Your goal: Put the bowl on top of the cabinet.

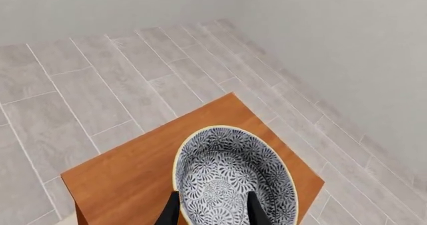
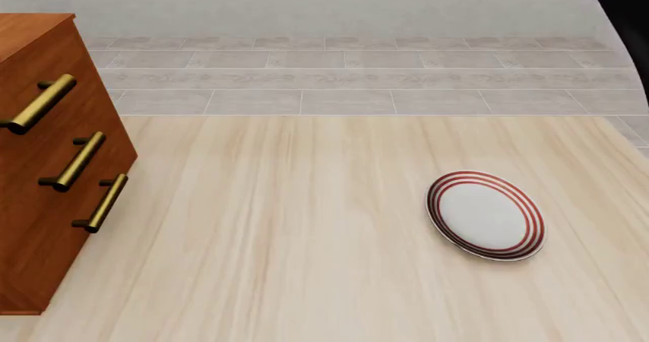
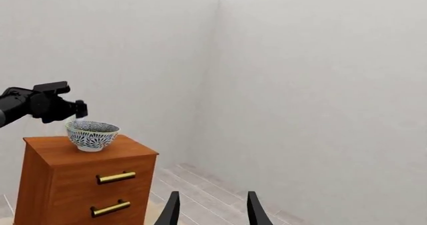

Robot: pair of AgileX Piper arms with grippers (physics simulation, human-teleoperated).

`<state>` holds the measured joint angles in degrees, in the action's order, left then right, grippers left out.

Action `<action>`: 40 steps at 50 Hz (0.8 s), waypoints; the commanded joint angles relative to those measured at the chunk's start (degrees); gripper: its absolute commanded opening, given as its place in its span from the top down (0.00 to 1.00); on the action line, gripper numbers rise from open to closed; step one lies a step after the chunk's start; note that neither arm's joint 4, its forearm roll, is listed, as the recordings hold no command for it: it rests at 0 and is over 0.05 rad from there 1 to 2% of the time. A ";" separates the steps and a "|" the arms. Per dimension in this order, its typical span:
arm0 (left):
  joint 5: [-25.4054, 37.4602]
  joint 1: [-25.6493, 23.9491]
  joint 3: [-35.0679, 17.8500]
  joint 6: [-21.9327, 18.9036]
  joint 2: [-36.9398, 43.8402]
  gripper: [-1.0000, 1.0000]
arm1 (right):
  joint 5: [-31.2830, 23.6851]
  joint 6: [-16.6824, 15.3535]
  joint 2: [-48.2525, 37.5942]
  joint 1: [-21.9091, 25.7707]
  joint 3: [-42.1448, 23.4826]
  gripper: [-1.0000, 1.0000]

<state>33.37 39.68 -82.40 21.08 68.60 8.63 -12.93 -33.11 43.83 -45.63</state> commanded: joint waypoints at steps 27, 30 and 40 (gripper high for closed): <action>4.29 -1.96 -9.03 -1.42 0.95 0.00 | -3.07 -0.18 2.53 -0.02 -0.79 0.00; 4.55 -2.15 -9.52 -1.29 1.02 0.00 | -2.50 -0.20 2.11 -0.01 -0.61 0.00; 5.51 -2.08 -12.43 -1.48 0.35 0.00 | -2.38 -0.26 1.94 0.09 -0.59 0.00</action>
<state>37.97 37.86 -92.45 19.73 69.21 6.13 -13.16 -31.00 43.88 -46.21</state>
